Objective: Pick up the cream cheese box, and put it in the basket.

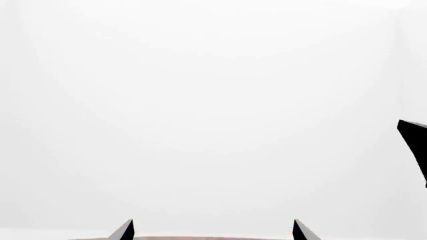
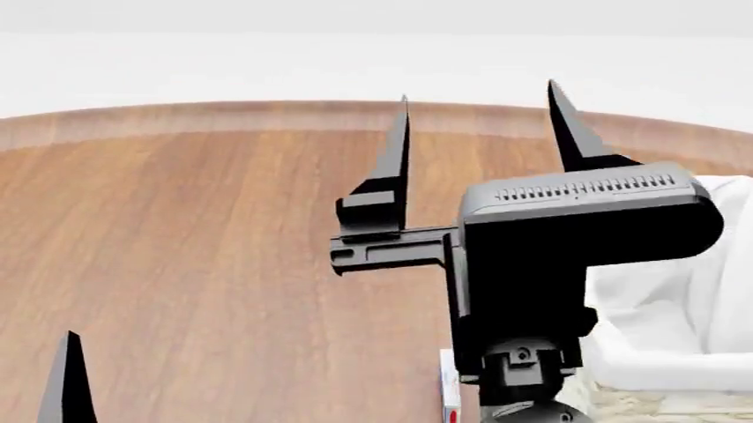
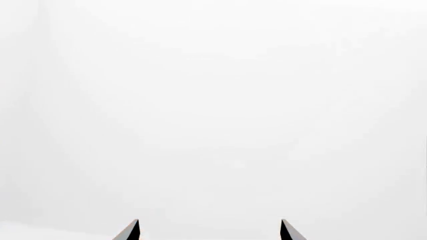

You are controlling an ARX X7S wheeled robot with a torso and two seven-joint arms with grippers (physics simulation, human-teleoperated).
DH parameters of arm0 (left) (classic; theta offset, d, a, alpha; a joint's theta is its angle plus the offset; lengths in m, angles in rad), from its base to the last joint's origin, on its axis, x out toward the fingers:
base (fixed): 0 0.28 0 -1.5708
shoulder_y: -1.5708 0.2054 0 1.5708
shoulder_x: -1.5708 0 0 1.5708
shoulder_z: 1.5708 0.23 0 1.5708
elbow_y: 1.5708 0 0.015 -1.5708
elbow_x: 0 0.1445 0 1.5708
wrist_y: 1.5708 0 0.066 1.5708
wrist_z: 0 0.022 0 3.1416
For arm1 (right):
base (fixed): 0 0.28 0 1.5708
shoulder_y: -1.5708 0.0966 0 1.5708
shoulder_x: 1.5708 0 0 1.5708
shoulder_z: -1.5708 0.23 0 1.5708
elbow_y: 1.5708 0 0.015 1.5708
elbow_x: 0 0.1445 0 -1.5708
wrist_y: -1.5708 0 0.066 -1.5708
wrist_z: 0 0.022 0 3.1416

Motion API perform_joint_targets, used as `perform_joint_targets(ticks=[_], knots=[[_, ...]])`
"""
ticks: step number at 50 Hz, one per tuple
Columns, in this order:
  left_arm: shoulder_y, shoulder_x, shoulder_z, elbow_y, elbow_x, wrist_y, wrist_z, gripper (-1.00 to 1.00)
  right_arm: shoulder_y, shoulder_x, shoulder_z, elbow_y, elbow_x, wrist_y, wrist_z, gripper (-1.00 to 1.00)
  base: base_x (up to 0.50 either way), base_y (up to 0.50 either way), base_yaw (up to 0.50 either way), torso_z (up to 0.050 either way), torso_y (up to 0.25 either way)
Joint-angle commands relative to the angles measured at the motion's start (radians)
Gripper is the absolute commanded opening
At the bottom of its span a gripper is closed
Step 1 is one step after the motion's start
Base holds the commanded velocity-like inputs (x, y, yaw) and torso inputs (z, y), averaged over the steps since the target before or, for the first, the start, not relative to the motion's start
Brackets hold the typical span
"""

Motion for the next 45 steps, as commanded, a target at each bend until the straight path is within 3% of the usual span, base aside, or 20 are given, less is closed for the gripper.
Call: perform_joint_targets(ticks=[1, 18, 34, 45], knots=[[-0.005, -0.013, -0.012, 0.000, -0.029, -0.005, -0.012, 1.00, 0.295, -0.049, -0.038, 0.401, -0.018, -0.047, -0.031, 1.00, 0.00, 0.00, 0.00, 0.000, 0.000], [-0.009, -0.024, 0.006, -0.007, 0.005, -0.004, -0.033, 1.00, 0.429, -0.158, -0.062, 1.159, 0.015, -0.407, -0.065, 1.00, 0.00, 0.00, 0.00, 0.000, 0.000], [-0.005, -0.030, 0.017, 0.000, 0.014, 0.003, -0.051, 1.00, 0.479, -0.178, -0.168, 1.616, 0.109, -0.666, -0.055, 1.00, 0.00, 0.00, 0.00, 0.000, 0.000], [-0.005, -0.035, 0.024, -0.002, 0.023, 0.016, -0.059, 1.00, 0.476, -0.181, -0.302, 1.786, 0.223, -0.772, -0.041, 1.00, 0.00, 0.00, 0.00, 0.000, 0.000]])
